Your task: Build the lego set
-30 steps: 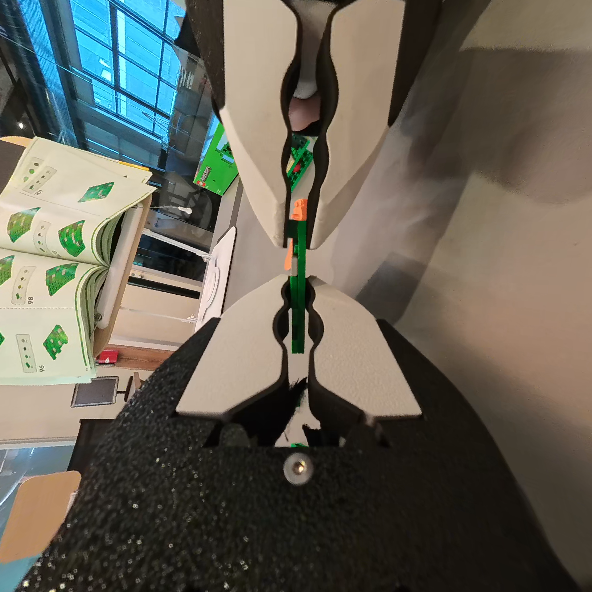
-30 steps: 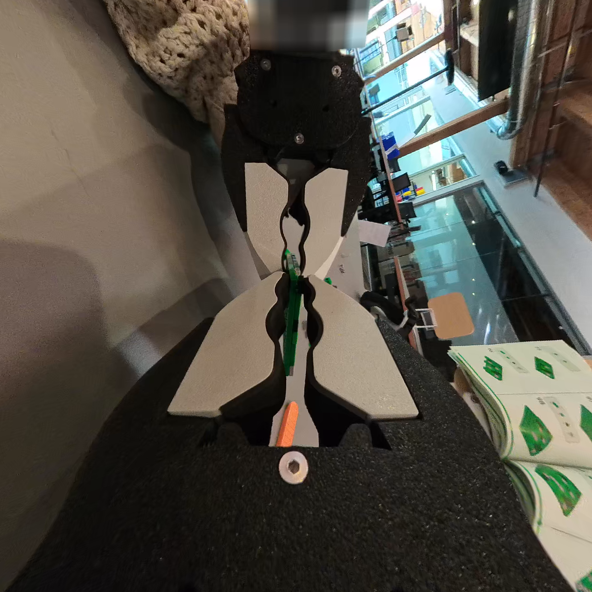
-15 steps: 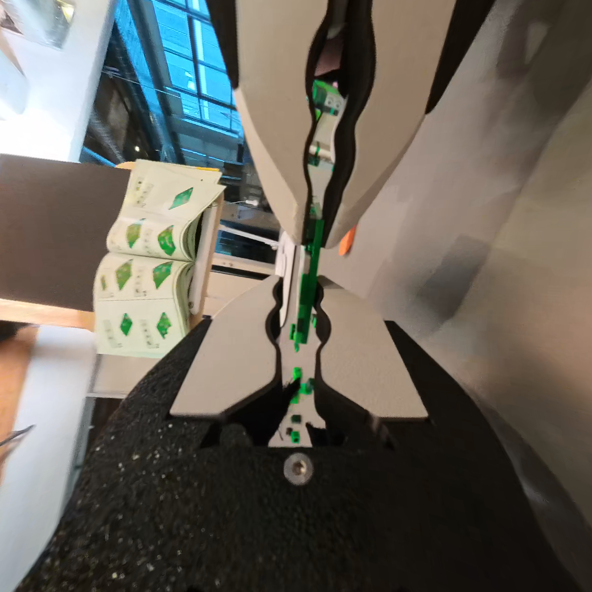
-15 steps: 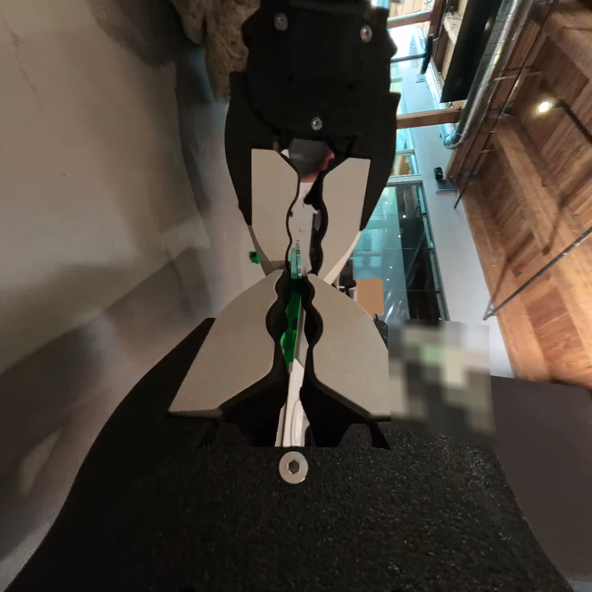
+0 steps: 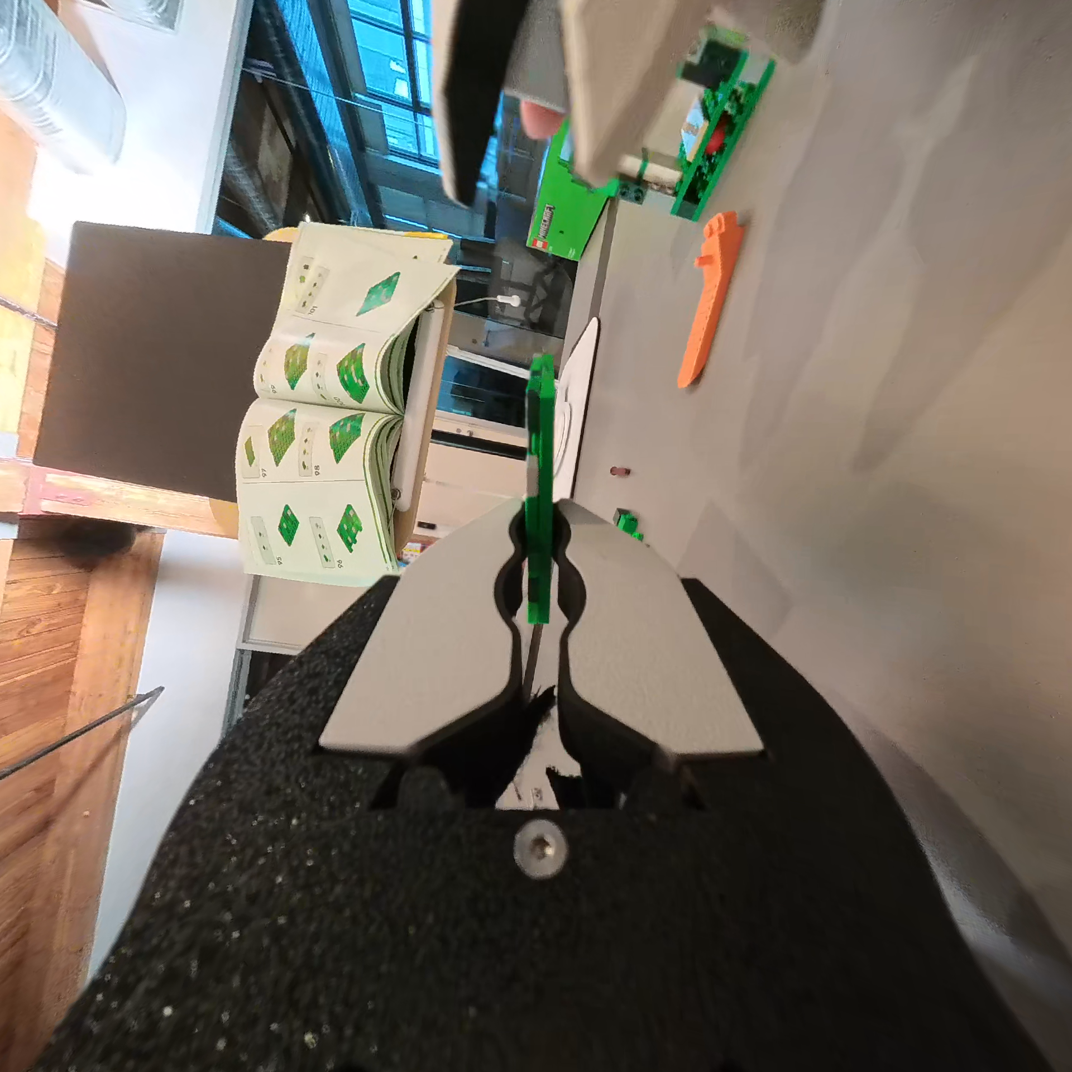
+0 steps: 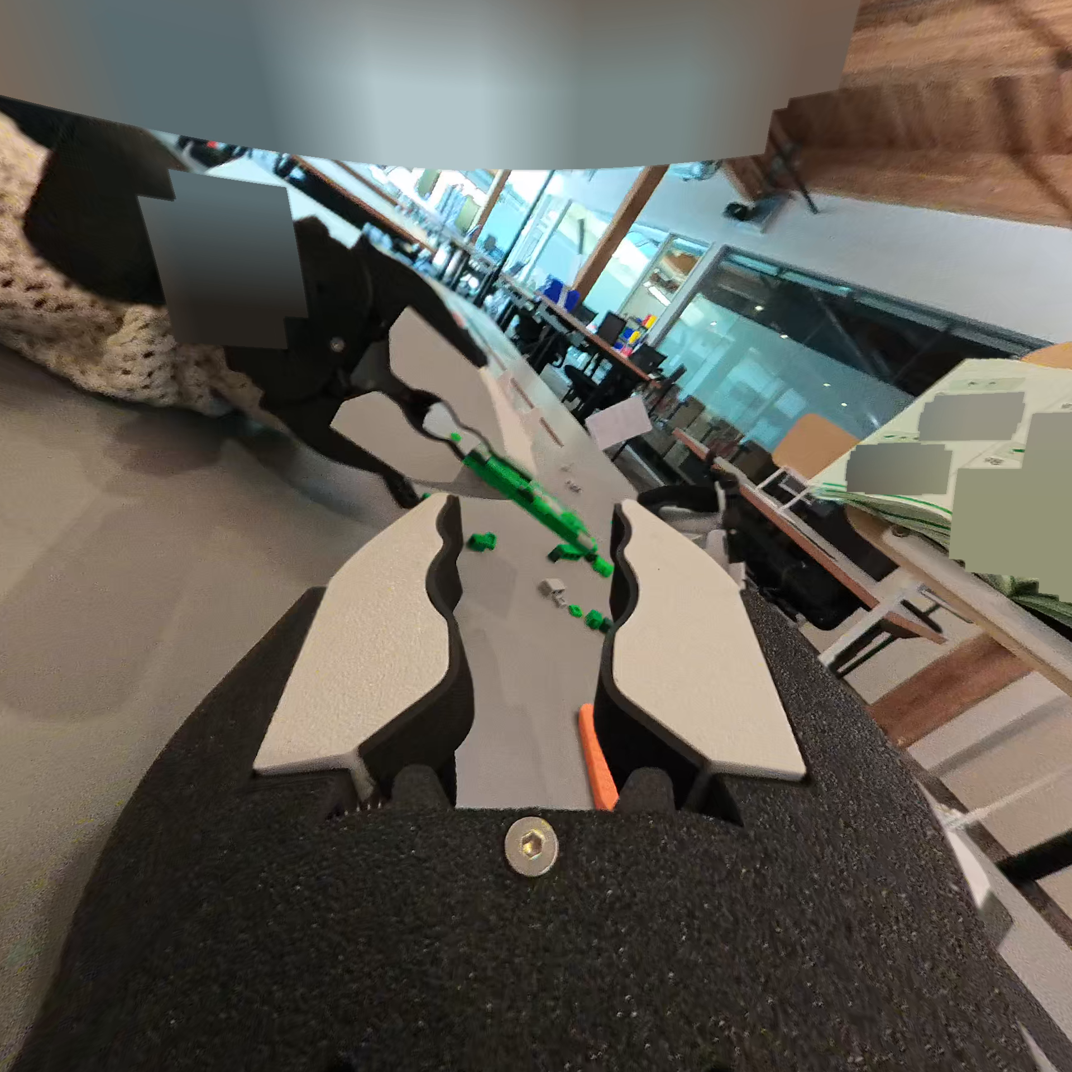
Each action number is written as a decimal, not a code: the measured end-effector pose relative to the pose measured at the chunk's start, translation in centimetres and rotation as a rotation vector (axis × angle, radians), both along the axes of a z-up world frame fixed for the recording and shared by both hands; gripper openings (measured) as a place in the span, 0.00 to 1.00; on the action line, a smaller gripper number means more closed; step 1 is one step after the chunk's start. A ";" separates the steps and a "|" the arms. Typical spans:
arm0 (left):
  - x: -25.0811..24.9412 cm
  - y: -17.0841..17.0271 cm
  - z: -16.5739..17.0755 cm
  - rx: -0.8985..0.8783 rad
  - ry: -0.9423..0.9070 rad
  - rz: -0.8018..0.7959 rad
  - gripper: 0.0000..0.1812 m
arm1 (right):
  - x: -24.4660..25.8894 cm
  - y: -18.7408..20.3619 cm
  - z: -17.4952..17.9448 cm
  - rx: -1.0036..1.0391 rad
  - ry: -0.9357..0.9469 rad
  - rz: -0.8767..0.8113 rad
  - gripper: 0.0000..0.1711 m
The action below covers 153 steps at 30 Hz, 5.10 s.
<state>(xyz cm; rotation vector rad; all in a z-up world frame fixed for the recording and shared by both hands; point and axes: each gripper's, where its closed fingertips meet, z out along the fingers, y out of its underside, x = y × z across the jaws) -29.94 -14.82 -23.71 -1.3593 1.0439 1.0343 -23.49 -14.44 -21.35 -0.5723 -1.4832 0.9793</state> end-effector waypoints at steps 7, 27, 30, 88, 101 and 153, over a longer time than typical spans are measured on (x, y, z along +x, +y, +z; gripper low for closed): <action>-0.2 -0.2 -0.1 0.014 0.061 0.007 0.03 | -0.1 0.4 0.8 -0.073 0.035 0.037 0.23; 2.6 -0.4 -2.8 -0.053 0.309 -0.086 0.03 | -0.9 2.1 0.7 -0.149 0.002 -0.003 0.12; 2.8 -0.4 -2.9 -0.058 0.321 -0.089 0.03 | -1.0 2.2 0.7 -0.159 -0.005 -0.001 0.11; 8.7 -1.1 -3.8 -0.064 0.321 -0.334 0.03 | -1.3 3.1 0.6 -0.191 -0.018 -0.033 0.04; 8.5 -1.1 -4.5 -0.120 0.278 -0.348 0.03 | -15.1 -3.2 2.0 -0.287 -0.712 0.278 0.03; 7.3 -0.7 -4.7 -0.173 0.196 -0.312 0.03 | -27.4 -8.3 -9.7 0.353 -1.276 0.522 0.04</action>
